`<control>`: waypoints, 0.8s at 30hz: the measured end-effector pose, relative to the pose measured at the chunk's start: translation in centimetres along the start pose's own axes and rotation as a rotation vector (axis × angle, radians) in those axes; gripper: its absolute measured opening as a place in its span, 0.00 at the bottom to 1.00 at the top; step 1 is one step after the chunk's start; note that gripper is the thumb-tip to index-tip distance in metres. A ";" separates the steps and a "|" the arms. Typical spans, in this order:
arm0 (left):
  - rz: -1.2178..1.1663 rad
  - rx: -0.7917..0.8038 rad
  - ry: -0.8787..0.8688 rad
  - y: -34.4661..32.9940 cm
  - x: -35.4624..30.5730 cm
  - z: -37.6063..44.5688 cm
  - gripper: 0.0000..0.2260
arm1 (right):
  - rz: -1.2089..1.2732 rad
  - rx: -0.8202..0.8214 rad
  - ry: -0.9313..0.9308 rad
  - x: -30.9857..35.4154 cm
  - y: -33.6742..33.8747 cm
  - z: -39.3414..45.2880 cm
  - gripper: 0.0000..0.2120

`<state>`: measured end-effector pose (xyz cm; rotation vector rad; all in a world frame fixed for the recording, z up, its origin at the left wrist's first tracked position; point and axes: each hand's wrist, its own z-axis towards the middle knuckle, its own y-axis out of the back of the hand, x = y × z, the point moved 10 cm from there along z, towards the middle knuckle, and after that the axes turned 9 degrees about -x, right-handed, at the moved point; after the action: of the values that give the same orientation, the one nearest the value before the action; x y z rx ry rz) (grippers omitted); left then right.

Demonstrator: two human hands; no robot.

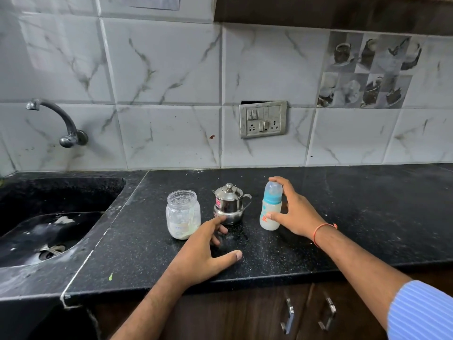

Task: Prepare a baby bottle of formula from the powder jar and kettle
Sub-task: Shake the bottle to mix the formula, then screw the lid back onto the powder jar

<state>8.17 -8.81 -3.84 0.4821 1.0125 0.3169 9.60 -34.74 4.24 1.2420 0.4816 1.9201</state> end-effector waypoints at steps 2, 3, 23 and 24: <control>-0.004 0.001 -0.002 0.0 -0.1 0.0 0.43 | -0.005 0.000 -0.008 -0.2 -0.1 0.6 0.47; -0.007 0.001 -0.003 0.0 -0.1 0.0 0.43 | -0.005 0.000 -0.010 -0.4 -0.2 0.9 0.47; 0.285 -0.346 -0.401 3.5 -5.6 -1.9 0.23 | -0.026 0.097 0.029 -1.6 0.0 1.5 0.59; 0.288 -0.460 -0.402 4.6 -5.9 -2.3 0.23 | -0.017 0.094 0.014 -1.8 0.4 1.4 0.60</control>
<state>3.07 -7.14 1.83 0.2547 0.4539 0.6639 11.06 -36.53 4.00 1.2803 0.5943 1.9117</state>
